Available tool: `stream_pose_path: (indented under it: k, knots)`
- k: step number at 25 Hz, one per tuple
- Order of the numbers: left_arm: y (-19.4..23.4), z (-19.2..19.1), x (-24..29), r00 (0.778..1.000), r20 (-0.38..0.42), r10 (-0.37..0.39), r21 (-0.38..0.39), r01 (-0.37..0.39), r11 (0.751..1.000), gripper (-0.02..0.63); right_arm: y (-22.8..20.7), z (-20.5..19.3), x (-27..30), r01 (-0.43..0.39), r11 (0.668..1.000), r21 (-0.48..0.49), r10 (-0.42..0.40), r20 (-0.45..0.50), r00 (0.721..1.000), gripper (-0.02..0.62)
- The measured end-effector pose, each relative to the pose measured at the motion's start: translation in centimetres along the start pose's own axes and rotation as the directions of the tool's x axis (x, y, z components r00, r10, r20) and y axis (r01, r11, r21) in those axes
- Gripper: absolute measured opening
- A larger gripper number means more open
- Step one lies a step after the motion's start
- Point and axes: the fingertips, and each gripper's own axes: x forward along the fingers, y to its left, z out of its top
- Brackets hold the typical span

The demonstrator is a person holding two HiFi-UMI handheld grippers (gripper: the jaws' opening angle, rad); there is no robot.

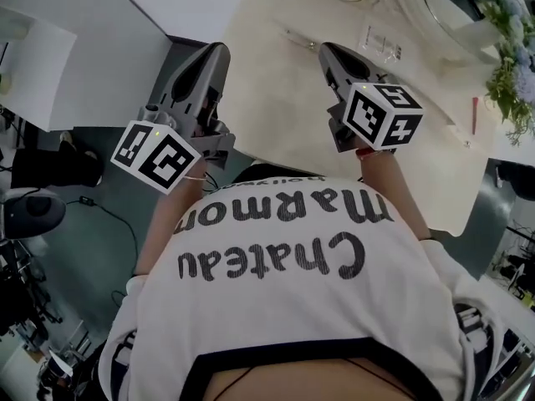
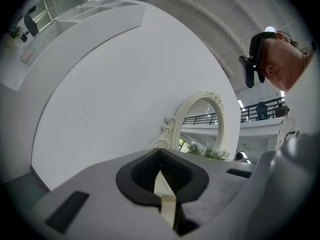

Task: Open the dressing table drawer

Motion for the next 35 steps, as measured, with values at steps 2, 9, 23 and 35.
stream_pose_path:
  k: [2, 9, 23, 35]
  knots:
    - [0.6, 0.1, 0.2, 1.0, -0.009, -0.016, -0.008, 0.016, 1.0, 0.023, -0.3, -0.6, 0.5, 0.028, 1.0, 0.005, -0.028, -0.012, 1.0, 0.026]
    - [2.6, -0.3, 0.0, 0.999, -0.034, -0.03, -0.032, 0.029, 0.999, 0.023, -1.6, -3.9, 2.7, 0.075, 0.996, 0.057, -0.071, -0.072, 0.995, 0.026]
    - [4.9, -0.7, -2.3, 0.998, -0.031, 0.046, -0.041, -0.047, 0.998, 0.023, -6.5, -9.7, 5.7, 0.205, 0.966, 0.157, -0.17, -0.211, 0.963, 0.065]
    - [6.3, 0.4, -4.7, 0.995, -0.009, 0.096, -0.044, -0.097, 0.994, 0.023, -7.3, -9.7, 7.8, 0.279, 0.875, 0.395, -0.226, -0.177, 0.958, 0.176]
